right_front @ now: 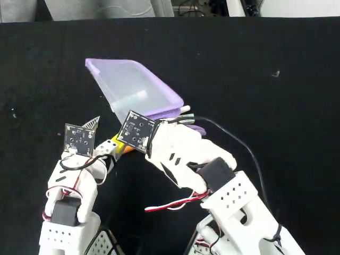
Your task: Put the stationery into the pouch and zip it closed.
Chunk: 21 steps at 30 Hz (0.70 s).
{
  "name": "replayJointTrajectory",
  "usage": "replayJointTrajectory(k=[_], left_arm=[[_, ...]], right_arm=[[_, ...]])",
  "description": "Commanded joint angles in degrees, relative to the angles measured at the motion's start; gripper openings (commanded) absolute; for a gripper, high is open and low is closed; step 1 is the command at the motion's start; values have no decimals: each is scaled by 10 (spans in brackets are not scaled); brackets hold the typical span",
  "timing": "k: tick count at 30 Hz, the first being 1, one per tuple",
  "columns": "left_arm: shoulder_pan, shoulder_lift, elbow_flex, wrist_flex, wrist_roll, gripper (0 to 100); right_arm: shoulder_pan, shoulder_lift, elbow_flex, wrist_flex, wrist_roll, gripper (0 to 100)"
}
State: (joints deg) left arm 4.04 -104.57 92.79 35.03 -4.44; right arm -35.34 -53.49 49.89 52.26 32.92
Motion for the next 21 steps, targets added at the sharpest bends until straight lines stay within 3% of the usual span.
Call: replayJointTrajectory(k=[1, 5, 14, 21], left_arm=[[-10, 4, 15, -31, -33, 195], [-9, 2, 15, -31, -60, 21], [7, 2, 15, -32, -65, 28], [-16, 2, 20, -31, -65, 28]], right_arm=[[7, -23, -21, -3, -4, 11], [8, -23, -21, -3, -4, 11], [13, -23, -6, -3, 0, 11], [94, -23, -10, 15, 1, 11]])
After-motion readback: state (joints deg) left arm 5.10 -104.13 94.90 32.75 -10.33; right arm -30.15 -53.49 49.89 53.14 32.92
